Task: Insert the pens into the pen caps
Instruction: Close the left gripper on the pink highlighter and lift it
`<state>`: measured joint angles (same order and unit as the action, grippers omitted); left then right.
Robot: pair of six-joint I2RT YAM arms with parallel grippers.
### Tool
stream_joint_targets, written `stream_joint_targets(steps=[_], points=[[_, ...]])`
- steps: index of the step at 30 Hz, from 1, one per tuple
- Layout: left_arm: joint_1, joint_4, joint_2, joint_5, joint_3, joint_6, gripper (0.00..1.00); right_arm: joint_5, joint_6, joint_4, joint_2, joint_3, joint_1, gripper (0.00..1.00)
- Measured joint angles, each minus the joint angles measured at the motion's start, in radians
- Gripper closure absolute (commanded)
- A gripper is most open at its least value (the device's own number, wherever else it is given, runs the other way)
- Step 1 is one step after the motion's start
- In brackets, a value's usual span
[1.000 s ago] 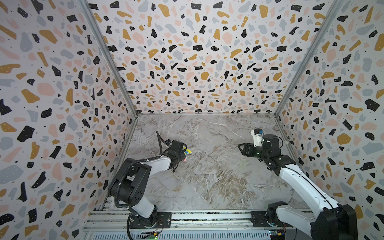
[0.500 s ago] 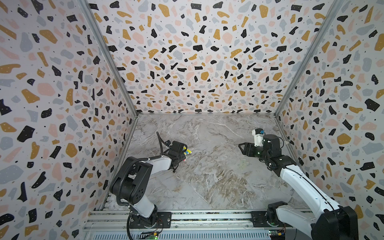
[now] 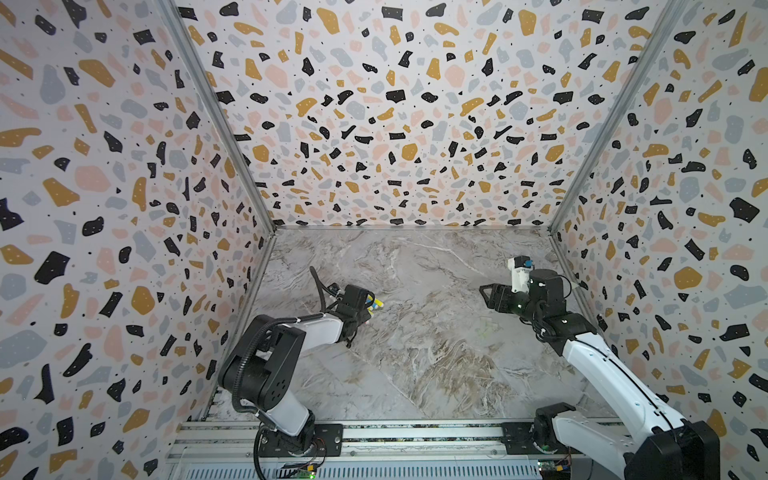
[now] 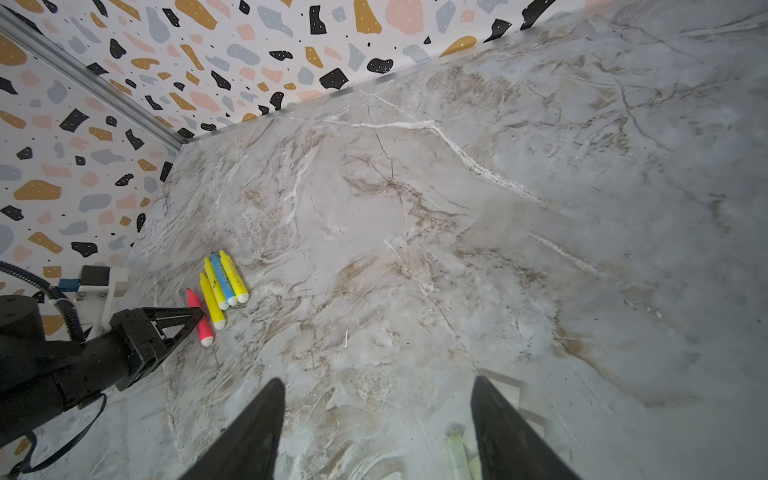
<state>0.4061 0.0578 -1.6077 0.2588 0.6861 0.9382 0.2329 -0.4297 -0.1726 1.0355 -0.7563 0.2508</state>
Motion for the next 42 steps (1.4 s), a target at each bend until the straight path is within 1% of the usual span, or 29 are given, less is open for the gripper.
stream_joint_targets(steps=[7,13,15,18,21,22,28,31,37,42], points=[[0.000,-0.029,0.042,0.024,-0.034,0.018,0.80,-0.011,-0.015,0.000,-0.004,0.000,0.000,0.29],[0.000,-0.011,0.049,0.027,-0.051,0.021,0.83,-0.017,-0.019,-0.001,-0.009,0.000,0.000,0.29],[0.001,-0.002,0.049,0.029,-0.056,0.025,0.86,-0.018,-0.021,-0.001,-0.014,0.000,0.000,0.29],[0.001,0.005,0.049,0.031,-0.058,0.025,0.94,-0.021,-0.023,-0.003,-0.021,0.000,0.000,0.29],[0.001,0.011,0.050,0.032,-0.060,0.025,0.96,-0.026,-0.024,-0.009,-0.032,0.000,0.000,0.29],[0.002,0.015,0.050,0.034,-0.062,0.025,0.98,-0.029,-0.025,-0.011,-0.037,0.000,0.000,0.29],[0.005,0.025,0.058,0.034,-0.072,0.025,0.99,-0.040,-0.027,-0.016,-0.057,0.000,-0.002,0.29],[0.015,0.001,0.074,0.034,-0.076,0.024,0.99,-0.040,-0.028,-0.020,-0.057,0.000,-0.002,0.29],[0.069,-0.088,0.163,0.034,-0.090,0.017,0.98,-0.029,-0.033,-0.023,-0.068,0.000,-0.002,0.27],[0.110,-0.113,0.237,0.010,-0.090,-0.025,0.98,0.006,-0.032,-0.022,-0.072,0.000,-0.002,0.26]])
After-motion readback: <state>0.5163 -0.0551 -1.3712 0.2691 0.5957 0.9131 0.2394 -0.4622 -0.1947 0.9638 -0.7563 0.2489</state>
